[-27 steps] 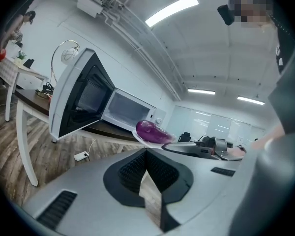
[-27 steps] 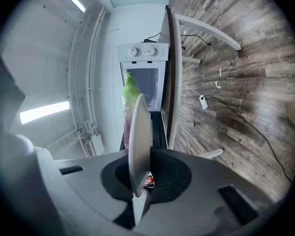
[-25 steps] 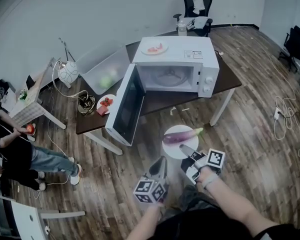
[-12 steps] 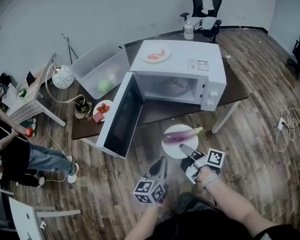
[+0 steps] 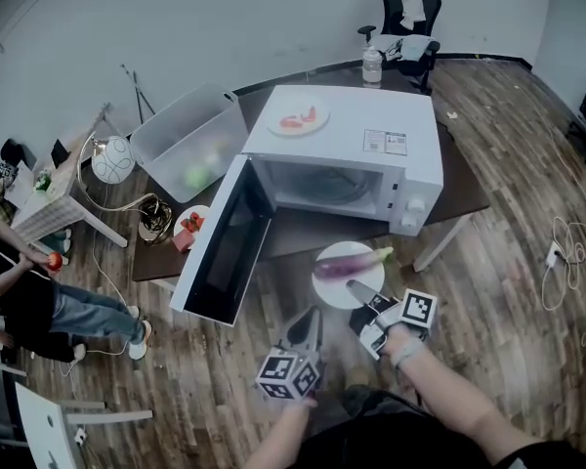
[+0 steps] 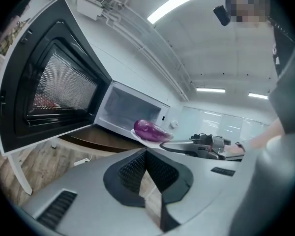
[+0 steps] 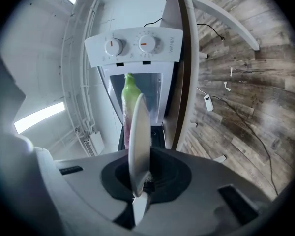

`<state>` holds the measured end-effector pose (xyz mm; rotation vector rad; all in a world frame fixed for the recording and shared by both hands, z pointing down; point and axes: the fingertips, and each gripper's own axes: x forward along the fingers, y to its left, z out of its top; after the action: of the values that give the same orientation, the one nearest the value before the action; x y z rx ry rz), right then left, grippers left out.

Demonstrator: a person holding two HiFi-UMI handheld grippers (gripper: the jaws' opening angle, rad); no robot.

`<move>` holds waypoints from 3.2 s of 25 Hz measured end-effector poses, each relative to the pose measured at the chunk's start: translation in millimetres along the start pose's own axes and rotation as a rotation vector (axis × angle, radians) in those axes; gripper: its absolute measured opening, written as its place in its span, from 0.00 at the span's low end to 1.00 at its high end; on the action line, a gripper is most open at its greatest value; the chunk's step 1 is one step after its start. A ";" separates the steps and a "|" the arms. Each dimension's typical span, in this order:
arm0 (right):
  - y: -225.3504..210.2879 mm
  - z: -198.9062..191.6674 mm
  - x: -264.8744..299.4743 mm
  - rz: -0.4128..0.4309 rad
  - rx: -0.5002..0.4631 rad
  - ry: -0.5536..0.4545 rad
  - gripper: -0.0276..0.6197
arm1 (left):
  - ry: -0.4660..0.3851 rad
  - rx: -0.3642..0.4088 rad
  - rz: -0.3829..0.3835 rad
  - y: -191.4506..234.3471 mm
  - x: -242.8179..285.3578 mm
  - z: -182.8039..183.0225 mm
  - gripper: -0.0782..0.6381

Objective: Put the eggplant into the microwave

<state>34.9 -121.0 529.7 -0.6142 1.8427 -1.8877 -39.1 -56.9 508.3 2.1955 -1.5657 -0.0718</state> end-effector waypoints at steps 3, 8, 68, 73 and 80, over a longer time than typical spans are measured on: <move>0.1 10.5 6.0 0.006 0.000 -0.004 0.06 | -0.009 0.010 0.003 -0.3 7.7 1.7 0.11; -3.0 18.9 11.4 0.005 0.013 -0.015 0.06 | -0.005 0.010 0.008 0.7 12.5 0.4 0.11; -18.8 114.8 148.9 -0.057 0.007 -0.189 0.06 | 0.046 0.118 -0.130 65.8 155.3 33.3 0.11; -18.0 118.3 154.6 -0.064 0.013 -0.195 0.06 | 0.047 0.128 -0.150 63.2 161.9 35.5 0.11; -20.7 120.4 157.1 -0.071 -0.002 -0.184 0.06 | 0.042 0.142 -0.166 62.4 170.0 42.0 0.11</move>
<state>-21.6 -310.1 555.2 -0.8347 1.7272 -1.8075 -45.9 -241.5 529.4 2.4177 -1.4028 0.0367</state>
